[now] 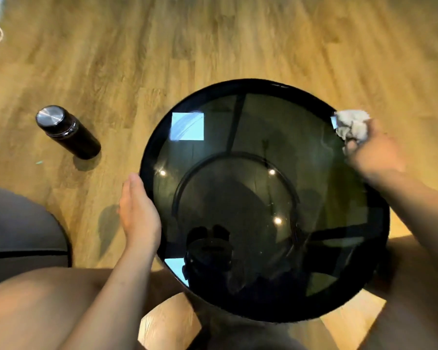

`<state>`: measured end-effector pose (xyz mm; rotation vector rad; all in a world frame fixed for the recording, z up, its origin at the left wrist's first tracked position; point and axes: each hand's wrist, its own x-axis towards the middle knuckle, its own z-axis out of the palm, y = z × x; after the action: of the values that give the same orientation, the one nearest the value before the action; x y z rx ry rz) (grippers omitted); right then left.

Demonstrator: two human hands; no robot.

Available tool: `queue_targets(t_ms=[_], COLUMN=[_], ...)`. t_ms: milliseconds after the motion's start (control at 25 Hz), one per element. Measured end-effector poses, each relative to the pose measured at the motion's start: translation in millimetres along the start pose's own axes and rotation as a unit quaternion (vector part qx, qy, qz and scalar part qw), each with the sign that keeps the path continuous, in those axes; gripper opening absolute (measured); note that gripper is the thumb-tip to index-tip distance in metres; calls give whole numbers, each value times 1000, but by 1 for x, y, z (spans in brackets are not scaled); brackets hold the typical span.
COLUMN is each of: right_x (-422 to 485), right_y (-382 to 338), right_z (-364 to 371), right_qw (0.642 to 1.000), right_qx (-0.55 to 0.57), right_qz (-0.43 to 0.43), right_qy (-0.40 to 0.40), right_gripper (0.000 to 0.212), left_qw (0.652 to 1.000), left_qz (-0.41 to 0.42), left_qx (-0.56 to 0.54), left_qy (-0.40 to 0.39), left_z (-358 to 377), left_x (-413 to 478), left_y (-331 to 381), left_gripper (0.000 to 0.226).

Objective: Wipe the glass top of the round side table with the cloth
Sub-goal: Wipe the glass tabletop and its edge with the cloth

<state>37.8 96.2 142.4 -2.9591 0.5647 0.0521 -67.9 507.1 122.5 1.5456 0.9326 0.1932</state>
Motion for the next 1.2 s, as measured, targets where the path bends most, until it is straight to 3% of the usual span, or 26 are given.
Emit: queue_targets(t_ms=[200, 400, 520, 640, 720, 800, 920, 1000, 1040, 1120, 1200], right_x=[-147, -282, -310, -322, -314, -302, -267, -234, -219, -203, -211], right_y=[10, -48, -115, -174, -155, -97, 0, 39, 50, 52, 23], right_z=[-1, -7, -1, 9, 5, -12, -41, -65, -74, -83, -84], right_qw=[1000, 978, 962, 915, 899, 891, 907, 940, 961, 988, 963], right_qx=[6, -78, -15, 45, 58, 5, -114, -172, -140, 52, 252], right_qz=[-12, -171, -231, -353, -378, -390, -335, -193, -117, -24, -34], right_qy=[-22, -87, -145, -190, -211, -233, -228, -222, -207, -142, -94], right_gripper=[41, 58, 56, 54, 54, 54, 48, 45, 46, 43, 33], left_qw=[999, 997, 993, 982, 974, 984, 996, 997, 996, 998, 991], left_qz=[20, -32, -71, -139, -153, -105, -43, -55, -58, -43, -13], left_qx=[-22, -10, -39, -62, -85, -51, -3, -31, -50, -42, -19], left_qy=[-19, -71, -86, -109, -141, -132, -78, -50, -37, -36, -134], left_z=[-5, -13, -18, -25, -29, -35, -31, -32, -33, -31, -24], left_x=[-21, -48, -53, -48, -48, -65, -84, -96, -102, -126, -159], left_y=[5, -10, -17, -19, -22, -16, -7, 6, 13, 28, 39], left_gripper=[50, 55, 66, 82, 98, 88, 54, 45, 36, 19, 17])
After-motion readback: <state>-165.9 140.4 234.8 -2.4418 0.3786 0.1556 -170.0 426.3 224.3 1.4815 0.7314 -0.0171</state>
